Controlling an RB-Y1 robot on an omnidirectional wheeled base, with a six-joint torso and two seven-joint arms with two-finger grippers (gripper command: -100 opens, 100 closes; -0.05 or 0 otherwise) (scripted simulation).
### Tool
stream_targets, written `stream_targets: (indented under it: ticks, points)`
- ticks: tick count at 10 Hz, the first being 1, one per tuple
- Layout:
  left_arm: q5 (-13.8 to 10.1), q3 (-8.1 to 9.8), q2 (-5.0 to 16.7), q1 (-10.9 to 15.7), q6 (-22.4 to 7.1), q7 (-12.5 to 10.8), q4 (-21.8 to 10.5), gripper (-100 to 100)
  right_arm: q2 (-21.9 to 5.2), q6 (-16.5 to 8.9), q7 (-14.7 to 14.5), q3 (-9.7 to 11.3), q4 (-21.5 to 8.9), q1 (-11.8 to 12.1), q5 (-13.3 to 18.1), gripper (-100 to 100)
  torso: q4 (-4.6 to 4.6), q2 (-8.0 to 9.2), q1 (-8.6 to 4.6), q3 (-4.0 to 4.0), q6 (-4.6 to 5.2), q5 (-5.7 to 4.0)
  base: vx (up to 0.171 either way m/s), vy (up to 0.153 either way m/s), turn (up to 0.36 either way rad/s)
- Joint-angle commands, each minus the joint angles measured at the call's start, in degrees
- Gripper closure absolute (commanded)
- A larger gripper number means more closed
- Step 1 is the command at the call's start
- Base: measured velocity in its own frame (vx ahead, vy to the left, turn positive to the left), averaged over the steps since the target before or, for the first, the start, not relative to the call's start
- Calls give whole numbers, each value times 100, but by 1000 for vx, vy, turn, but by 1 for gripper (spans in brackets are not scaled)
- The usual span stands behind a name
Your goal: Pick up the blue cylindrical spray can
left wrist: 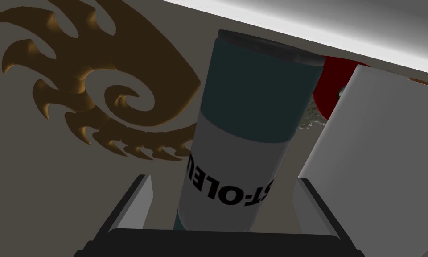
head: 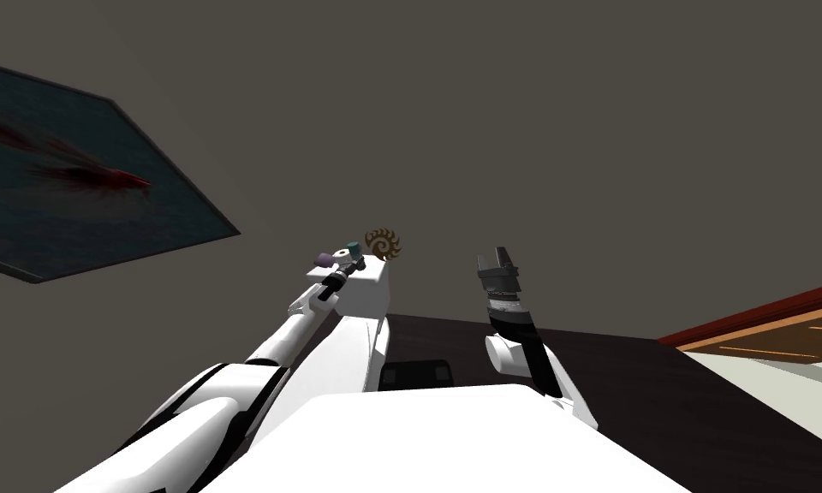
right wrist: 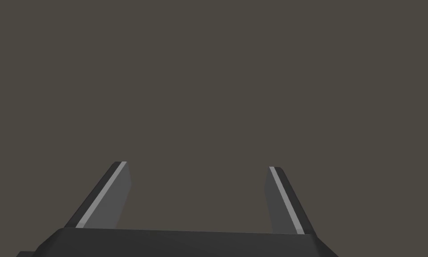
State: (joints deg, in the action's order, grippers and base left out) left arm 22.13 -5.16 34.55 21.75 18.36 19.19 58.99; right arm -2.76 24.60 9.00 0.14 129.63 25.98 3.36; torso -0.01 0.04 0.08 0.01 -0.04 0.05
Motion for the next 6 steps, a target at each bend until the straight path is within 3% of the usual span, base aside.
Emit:
stream_targets:
  ticks: [1, 3, 4, 6]
  points:
    - [-1, -30, -5, 286, 26, 13, -286, -100, 0, 0, 0, 0, 0, 0, 0, 0, 0, 0, 0, 0, 0, 0, -44, 0, -2]
    - [-1, -30, -5, 397, 26, 13, -506, -100, 0, 0, 0, 0, 0, 1, 0, 0, -6, -29, -4, -16, -1, -1, 5, -1, 0]
    - [-5, -201, -85, 645, 112, 89, -705, -100, 0, 0, 0, 0, 0, 1, 0, 0, -8, -36, -4, -21, -2, -1, -77, 10, -2]
    - [-5, -201, -85, 942, 112, 89, -1056, -100, 0, 0, 0, 0, 0, 0, 0, 0, -1, -2, 1, -2, 0, 0, -87, 12, -7]
